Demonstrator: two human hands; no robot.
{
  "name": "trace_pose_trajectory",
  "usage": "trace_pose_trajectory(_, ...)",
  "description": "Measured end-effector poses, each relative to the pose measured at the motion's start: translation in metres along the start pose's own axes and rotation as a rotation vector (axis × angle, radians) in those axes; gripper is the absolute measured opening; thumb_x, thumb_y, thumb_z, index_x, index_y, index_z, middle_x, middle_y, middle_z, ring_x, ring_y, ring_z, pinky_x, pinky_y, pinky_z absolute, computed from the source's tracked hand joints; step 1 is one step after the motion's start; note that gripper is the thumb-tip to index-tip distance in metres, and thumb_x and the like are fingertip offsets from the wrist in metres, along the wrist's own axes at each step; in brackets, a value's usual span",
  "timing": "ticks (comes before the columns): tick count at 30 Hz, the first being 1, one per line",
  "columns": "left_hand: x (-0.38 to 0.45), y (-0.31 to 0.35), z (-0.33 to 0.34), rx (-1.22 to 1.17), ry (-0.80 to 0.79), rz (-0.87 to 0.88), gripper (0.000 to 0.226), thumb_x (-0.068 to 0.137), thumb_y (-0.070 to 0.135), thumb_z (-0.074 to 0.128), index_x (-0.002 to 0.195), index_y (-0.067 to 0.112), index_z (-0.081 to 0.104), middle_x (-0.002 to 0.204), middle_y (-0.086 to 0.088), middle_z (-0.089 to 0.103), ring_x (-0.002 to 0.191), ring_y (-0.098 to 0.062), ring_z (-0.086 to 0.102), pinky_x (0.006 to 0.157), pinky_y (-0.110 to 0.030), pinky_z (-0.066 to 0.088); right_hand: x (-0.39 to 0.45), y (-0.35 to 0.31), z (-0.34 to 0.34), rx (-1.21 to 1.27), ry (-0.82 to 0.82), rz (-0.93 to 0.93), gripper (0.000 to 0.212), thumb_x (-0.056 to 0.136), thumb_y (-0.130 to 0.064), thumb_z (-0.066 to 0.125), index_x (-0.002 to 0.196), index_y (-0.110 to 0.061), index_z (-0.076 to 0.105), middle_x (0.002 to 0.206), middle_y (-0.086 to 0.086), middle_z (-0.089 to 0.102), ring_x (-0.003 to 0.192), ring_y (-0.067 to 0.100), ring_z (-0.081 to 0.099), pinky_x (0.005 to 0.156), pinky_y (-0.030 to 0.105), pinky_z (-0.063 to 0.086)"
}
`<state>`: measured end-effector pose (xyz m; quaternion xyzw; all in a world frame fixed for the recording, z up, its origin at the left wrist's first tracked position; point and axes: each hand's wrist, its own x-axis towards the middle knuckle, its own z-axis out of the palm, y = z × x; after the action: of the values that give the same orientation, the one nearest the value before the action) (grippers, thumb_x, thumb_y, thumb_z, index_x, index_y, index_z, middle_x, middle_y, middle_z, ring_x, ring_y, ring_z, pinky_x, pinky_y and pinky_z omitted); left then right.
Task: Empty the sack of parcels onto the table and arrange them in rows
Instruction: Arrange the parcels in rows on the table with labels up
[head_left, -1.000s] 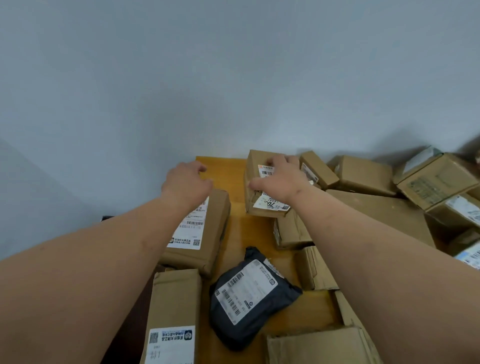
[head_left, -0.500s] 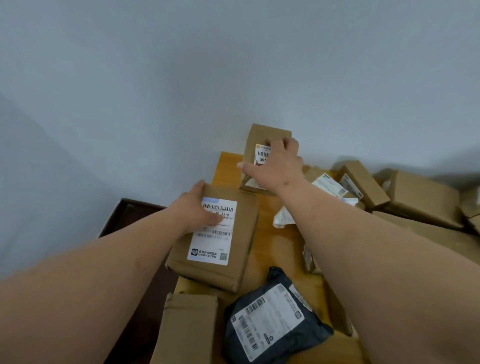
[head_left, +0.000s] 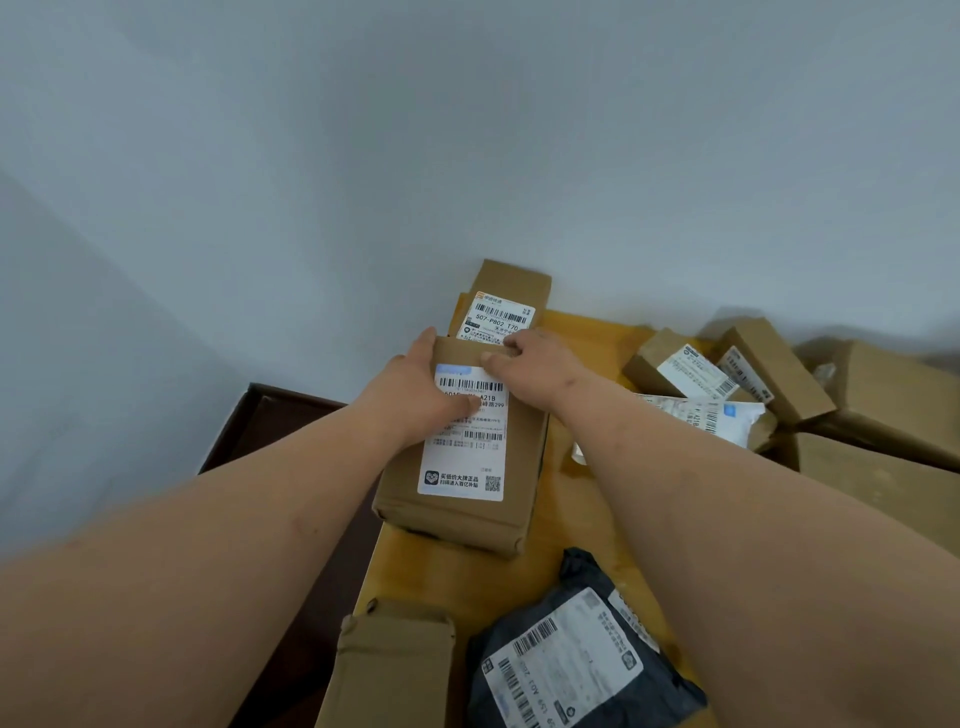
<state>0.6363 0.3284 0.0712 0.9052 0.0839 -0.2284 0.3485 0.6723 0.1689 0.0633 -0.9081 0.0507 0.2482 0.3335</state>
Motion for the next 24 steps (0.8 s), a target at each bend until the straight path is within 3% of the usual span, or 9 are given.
trace_pose_trajectory(3,0.003,0.003,-0.001,-0.019,-0.002,-0.004,0.102,0.083,0.034,0.077,0.159,0.029,0.008,0.146,-0.004,0.046,0.116,-0.025,0.059,0.094,-0.037,0.05,0.005,0.003,-0.004,0.106,0.015,0.018,0.047,0.094,-0.036,0.059,0.134,-0.013,0.05,0.122,0.002,0.054,0.096,0.014,0.057,0.078,0.027,0.048)
trace_pose_trajectory(5,0.004,0.004,-0.001,-0.044,-0.015,-0.003,0.101,0.084,0.032,0.077,0.158,0.03,0.008,0.143,-0.003,0.049,0.108,-0.023,0.063,0.089,-0.037,0.053,0.005,0.005,-0.006,0.17,0.034,0.033,0.041,0.094,-0.032,0.06,0.13,-0.014,0.05,0.103,-0.003,0.051,0.076,0.004,0.049,0.063,0.021,0.042)
trace_pose_trajectory(11,0.001,-0.001,0.0,-0.077,-0.014,-0.014,0.1,0.083,0.034,0.078,0.158,0.032,0.01,0.139,-0.001,0.053,0.102,-0.021,0.065,0.084,-0.036,0.055,0.002,0.001,-0.008,0.19,-0.007,0.032,0.049,0.094,-0.032,0.056,0.139,-0.015,0.044,0.123,0.001,0.056,0.099,0.017,0.052,0.079,0.028,0.041)
trace_pose_trajectory(13,0.0,-0.004,0.0,-0.102,-0.014,-0.024,0.101,0.082,0.034,0.078,0.157,0.034,0.011,0.137,0.0,0.055,0.099,-0.02,0.066,0.083,-0.037,0.056,0.002,-0.003,-0.008,0.21,-0.005,0.041,0.041,0.093,-0.032,0.057,0.131,-0.017,0.047,0.119,0.0,0.059,0.099,0.018,0.056,0.075,0.028,0.042)
trace_pose_trajectory(17,-0.002,-0.006,-0.002,-0.15,-0.027,-0.043,0.1,0.084,0.031,0.078,0.157,0.036,0.01,0.131,0.002,0.058,0.088,-0.013,0.065,0.065,-0.027,0.052,0.0,-0.003,-0.006,0.206,0.002,0.02,0.031,0.093,-0.03,0.056,0.122,-0.019,0.052,0.113,-0.002,0.063,0.092,0.015,0.059,0.062,0.023,0.042)
trace_pose_trajectory(19,-0.003,-0.007,-0.001,-0.168,-0.031,-0.051,0.102,0.085,0.03,0.077,0.158,0.035,0.007,0.128,0.003,0.058,0.085,-0.011,0.065,0.061,-0.024,0.05,-0.004,0.0,-0.005,0.217,0.015,0.018,0.037,0.093,-0.027,0.058,0.128,-0.019,0.05,0.12,-0.001,0.062,0.098,0.016,0.059,0.07,0.024,0.048)
trace_pose_trajectory(21,-0.005,-0.007,0.001,-0.178,-0.03,-0.055,0.103,0.086,0.029,0.077,0.158,0.032,0.003,0.124,0.003,0.059,0.082,-0.01,0.064,0.062,-0.025,0.049,-0.009,0.006,-0.005,0.212,0.051,0.043,0.054,0.091,-0.032,0.06,0.14,-0.018,0.043,0.14,0.005,0.051,0.119,0.023,0.054,0.093,0.035,0.049)
trace_pose_trajectory(24,-0.011,-0.01,0.001,-0.215,-0.029,-0.09,0.104,0.086,0.032,0.076,0.159,0.031,0.002,0.137,-0.003,0.057,0.094,-0.018,0.065,0.079,-0.033,0.052,-0.02,0.015,-0.007,0.208,0.1,0.158,0.075,0.088,-0.045,0.061,0.152,-0.018,0.031,0.153,0.008,0.03,0.136,0.032,0.04,0.107,0.043,0.042)
